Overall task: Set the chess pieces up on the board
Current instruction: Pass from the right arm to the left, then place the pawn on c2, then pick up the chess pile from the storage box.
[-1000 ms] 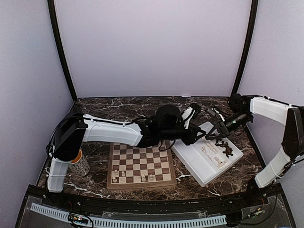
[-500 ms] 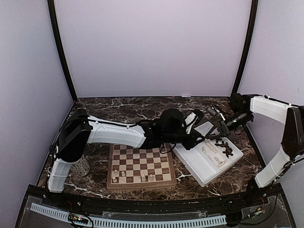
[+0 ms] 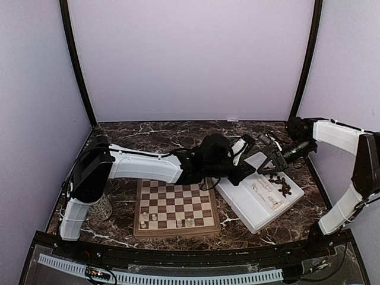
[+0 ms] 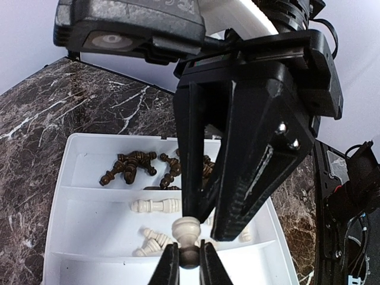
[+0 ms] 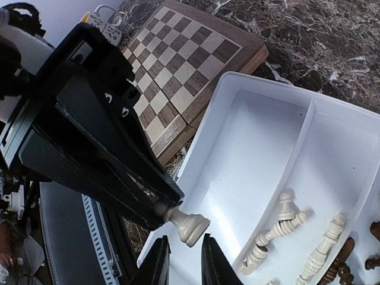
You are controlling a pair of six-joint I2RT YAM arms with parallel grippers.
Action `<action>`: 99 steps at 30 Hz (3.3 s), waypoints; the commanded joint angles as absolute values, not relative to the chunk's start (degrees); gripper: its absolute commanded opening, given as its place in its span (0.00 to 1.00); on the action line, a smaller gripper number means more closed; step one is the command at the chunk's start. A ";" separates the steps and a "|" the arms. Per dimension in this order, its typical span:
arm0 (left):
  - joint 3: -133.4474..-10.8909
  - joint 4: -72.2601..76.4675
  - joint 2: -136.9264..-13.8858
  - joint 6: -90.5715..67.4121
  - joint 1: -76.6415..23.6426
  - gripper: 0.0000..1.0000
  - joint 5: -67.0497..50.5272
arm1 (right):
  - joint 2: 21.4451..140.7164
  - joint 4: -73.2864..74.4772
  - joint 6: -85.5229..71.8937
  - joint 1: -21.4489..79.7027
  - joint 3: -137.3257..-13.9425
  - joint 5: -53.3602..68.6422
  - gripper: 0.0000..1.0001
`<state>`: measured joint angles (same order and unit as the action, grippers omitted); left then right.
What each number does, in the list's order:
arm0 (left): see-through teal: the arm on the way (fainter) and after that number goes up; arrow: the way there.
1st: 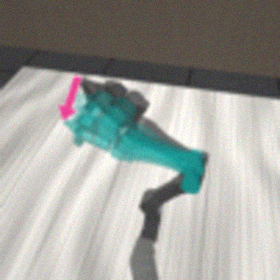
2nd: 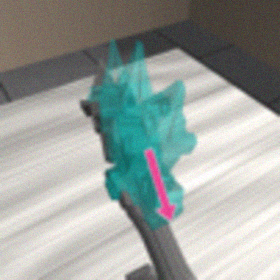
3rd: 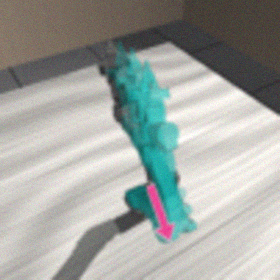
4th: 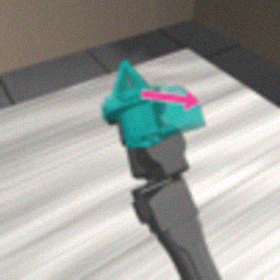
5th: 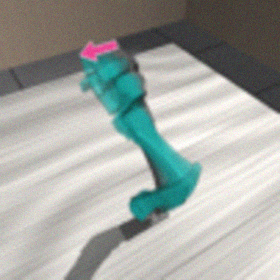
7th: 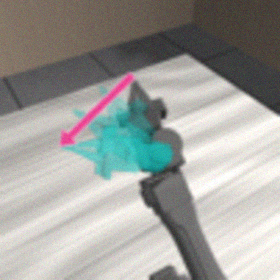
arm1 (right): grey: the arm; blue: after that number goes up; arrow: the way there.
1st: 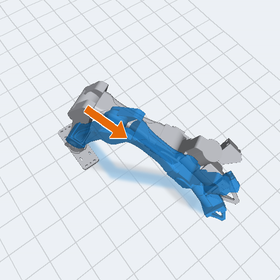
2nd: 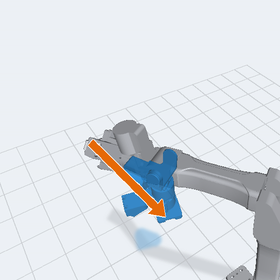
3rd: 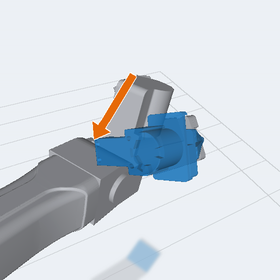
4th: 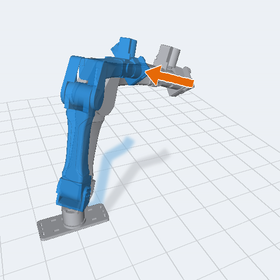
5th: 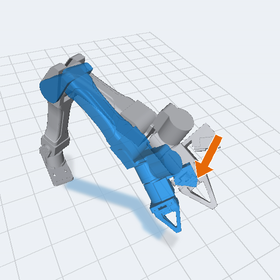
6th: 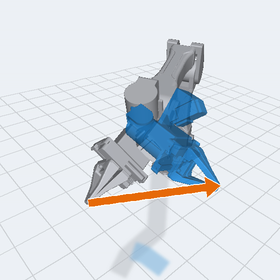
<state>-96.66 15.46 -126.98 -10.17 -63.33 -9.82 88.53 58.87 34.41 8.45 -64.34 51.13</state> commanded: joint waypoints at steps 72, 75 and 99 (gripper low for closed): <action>-71.96 -50.63 -101.28 -3.00 -60.73 0.11 -2.03 | 83.58 48.69 36.04 -4.05 -56.47 51.50 0.41; -72.19 -50.82 -101.40 -2.93 -60.73 0.15 -2.03 | 83.58 48.71 36.12 -4.04 -56.52 51.50 0.41; -83.77 -30.93 -93.22 -5.98 -56.00 0.39 11.54 | 81.32 47.73 35.04 14.29 -49.83 15.33 0.33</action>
